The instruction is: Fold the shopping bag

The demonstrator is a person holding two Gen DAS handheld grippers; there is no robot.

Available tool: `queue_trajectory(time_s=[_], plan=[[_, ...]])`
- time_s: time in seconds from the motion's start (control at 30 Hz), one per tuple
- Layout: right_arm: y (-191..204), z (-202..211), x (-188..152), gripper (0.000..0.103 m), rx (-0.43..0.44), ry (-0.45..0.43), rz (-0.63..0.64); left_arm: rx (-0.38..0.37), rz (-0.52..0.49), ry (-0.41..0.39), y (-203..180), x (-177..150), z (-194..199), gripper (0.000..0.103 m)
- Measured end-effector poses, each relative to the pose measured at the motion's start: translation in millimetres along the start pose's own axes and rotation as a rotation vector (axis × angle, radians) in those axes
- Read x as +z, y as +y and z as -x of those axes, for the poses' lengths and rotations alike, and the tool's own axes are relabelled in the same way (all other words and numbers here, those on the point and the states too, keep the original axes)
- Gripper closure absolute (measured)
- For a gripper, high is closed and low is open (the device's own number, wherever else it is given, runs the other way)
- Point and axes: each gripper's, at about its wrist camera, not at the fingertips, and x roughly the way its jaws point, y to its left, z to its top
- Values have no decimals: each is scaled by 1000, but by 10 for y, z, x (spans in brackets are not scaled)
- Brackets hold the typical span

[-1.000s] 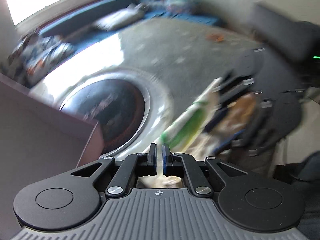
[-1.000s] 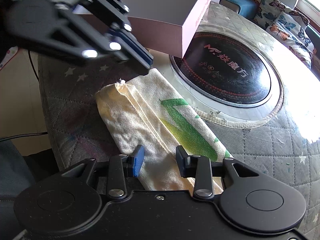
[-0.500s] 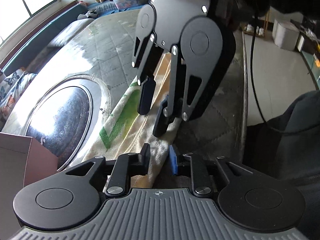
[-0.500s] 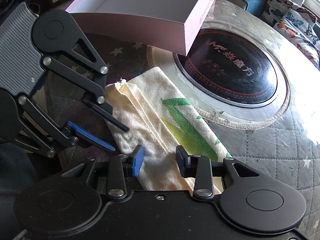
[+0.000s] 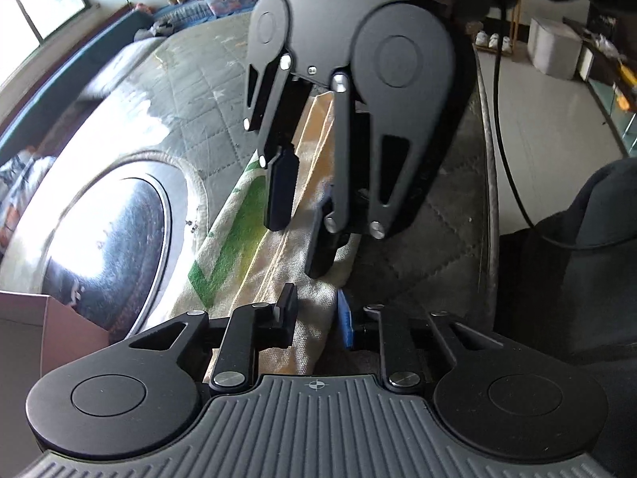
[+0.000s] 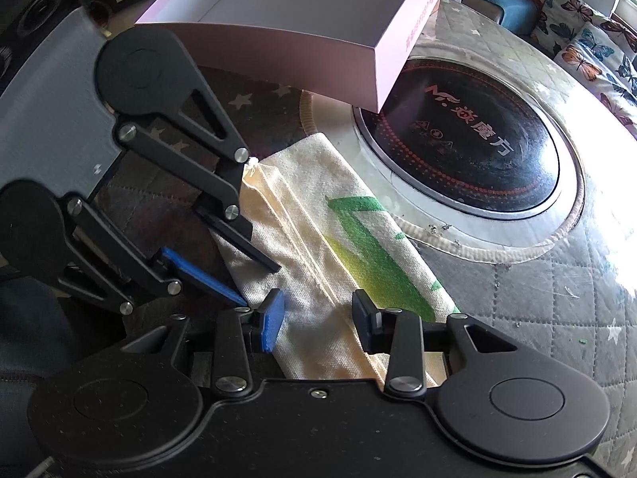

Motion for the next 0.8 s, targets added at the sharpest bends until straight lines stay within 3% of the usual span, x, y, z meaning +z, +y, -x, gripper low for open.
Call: queue_trajectory(time_s=[0.27,0.53,0.8], plan=[[106,99,-87,57,-26,-11,85,-120,102,1,289,-10,-18,82],[514,156,-321,57,-184,-58,368,-184,166,2,444,-35,-57,83],[721,137,-486,57,-266,-59,544,-220,207,7,543,-44,-80,83]])
